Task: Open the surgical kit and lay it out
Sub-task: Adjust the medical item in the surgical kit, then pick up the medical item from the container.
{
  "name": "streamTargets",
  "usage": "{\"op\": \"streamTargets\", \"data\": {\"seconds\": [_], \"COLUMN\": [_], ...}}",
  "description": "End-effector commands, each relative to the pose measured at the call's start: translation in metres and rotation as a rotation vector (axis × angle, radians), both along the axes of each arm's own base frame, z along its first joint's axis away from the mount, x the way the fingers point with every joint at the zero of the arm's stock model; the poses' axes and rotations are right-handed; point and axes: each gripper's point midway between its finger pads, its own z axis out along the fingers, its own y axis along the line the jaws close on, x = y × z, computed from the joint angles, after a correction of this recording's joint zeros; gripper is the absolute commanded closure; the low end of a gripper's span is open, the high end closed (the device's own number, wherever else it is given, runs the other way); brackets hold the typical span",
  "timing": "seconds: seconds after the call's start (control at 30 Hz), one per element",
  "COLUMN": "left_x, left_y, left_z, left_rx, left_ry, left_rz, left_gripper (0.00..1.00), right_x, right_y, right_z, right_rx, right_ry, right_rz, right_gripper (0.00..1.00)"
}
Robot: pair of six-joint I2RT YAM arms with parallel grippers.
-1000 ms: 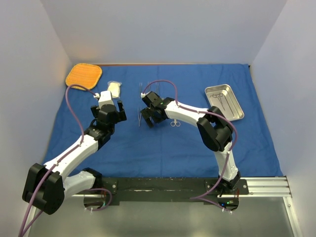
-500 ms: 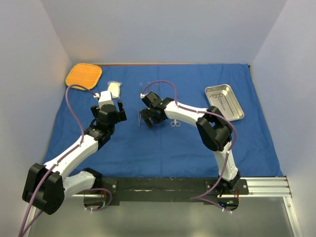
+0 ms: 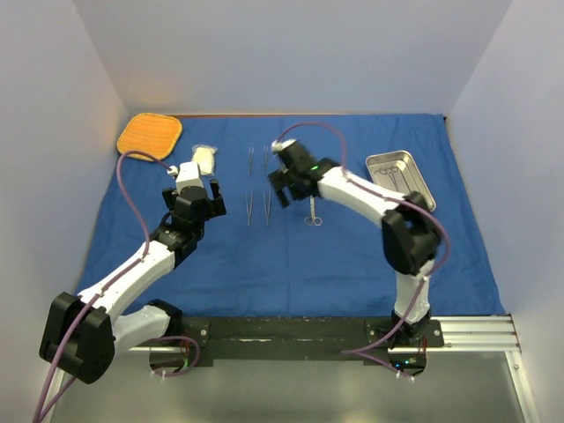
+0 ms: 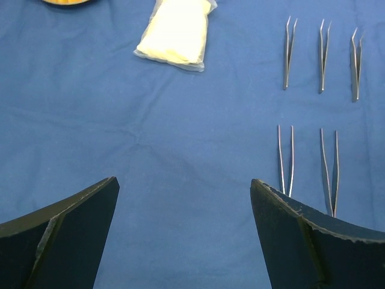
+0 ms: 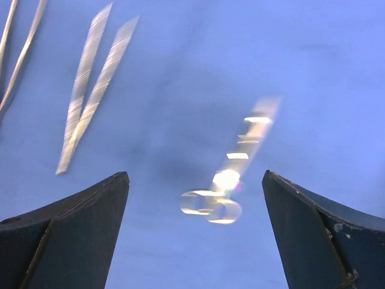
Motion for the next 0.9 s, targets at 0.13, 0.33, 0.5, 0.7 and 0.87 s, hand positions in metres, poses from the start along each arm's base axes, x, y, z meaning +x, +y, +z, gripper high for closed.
{"op": "streamTargets", "data": {"seconds": [0.13,0.33,0.5,0.7,0.87], "left_x": [0.010,0.010,0.010,0.010,0.012], "left_y": [-0.007,-0.009,-0.012,-0.012,-0.015], "left_z": [0.023,0.022,0.021,0.019,0.016], "left_rx": [0.005,0.011,0.013,0.016,0.012], "left_ry": [-0.086,-0.084,-0.078,-0.060,-0.052], "left_rz": [-0.062,-0.082,-0.094,-0.097,-0.109], "left_gripper": [0.04,0.04,0.04,0.04,0.04], "right_x": [0.073,0.101,0.112,0.097,0.075], "right_y": [-0.168,-0.241,-0.295,-0.327,-0.335], "right_z": [0.051,0.033,0.000,-0.016,-0.028], "right_rx": [0.154,0.229,0.222,0.182,0.120], "right_ry": [-0.111,-0.097,-0.032,0.064,0.176], "right_rz": [-0.349,-0.489,-0.578,-0.610,-0.564], "right_gripper": [0.07,0.16,0.28,0.42,0.50]}}
